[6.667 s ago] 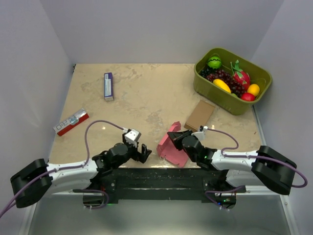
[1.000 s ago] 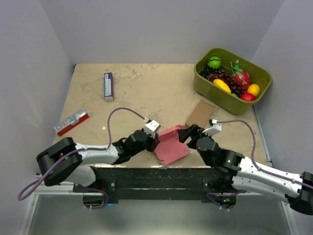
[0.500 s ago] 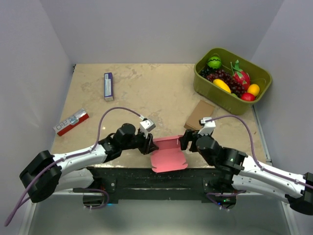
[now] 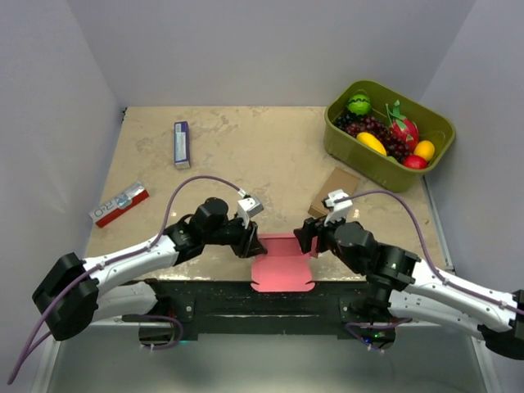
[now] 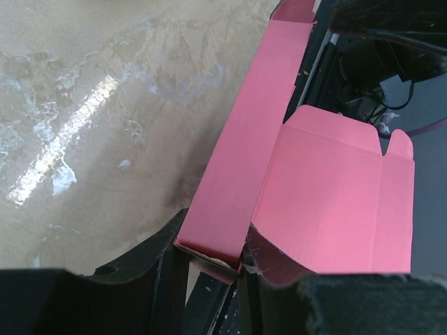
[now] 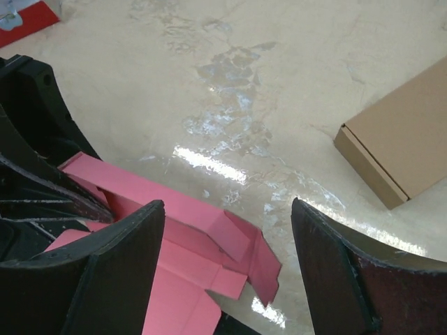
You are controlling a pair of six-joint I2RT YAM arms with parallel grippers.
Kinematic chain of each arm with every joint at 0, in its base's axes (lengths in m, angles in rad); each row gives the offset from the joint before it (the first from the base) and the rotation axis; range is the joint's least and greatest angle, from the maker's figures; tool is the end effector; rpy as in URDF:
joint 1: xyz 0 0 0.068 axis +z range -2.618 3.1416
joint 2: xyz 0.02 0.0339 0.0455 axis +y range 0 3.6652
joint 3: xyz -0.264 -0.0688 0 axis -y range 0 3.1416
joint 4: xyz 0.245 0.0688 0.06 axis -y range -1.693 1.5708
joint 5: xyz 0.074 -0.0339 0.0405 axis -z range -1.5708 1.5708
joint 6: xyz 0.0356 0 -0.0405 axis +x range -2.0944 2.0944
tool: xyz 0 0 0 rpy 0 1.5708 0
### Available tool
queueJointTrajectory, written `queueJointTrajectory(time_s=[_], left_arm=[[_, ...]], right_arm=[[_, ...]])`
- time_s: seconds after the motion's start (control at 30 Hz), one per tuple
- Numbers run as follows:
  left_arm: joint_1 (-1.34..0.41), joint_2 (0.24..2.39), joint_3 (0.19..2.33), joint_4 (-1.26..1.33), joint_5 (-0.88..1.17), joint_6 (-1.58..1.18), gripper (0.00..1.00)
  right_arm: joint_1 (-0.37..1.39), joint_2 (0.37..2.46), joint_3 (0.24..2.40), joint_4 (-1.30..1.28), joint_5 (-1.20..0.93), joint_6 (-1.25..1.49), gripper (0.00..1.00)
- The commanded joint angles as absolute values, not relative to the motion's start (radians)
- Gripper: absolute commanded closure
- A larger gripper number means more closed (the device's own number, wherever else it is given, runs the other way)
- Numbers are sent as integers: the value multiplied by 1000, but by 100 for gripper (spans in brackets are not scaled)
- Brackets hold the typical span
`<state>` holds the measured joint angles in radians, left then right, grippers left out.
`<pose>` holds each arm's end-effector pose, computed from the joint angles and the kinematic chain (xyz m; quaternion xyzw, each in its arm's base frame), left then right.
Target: Fold the paper box
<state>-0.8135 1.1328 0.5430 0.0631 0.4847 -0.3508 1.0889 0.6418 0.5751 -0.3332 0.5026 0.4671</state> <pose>0.1502 -0.1830 0.2131 0.3094 0.7916 -0.4399 0.2900 0.0865 0.1284 0.2741 -0.1161 0.8106 0.2280 0.5267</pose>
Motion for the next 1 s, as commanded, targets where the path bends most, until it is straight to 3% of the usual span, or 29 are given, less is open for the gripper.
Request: queueJointTrajectory(time_s=[0.0,0.5,0.73,0.97], left_arm=[[-808,1131,603,2,571,-327,87],[-790,1155,637,-107,652,-278,87],[-787,1144,641,-120,669,-264,87],[-785,1134,647,-146,652,-239,87]], right_arm=[[1115,748,672,-281,413,298,28],[1373,945,719,-232,526,222,36],[1453,1055,750,-255,750,238,54],[1488,1129,782,-279,845,235,75]])
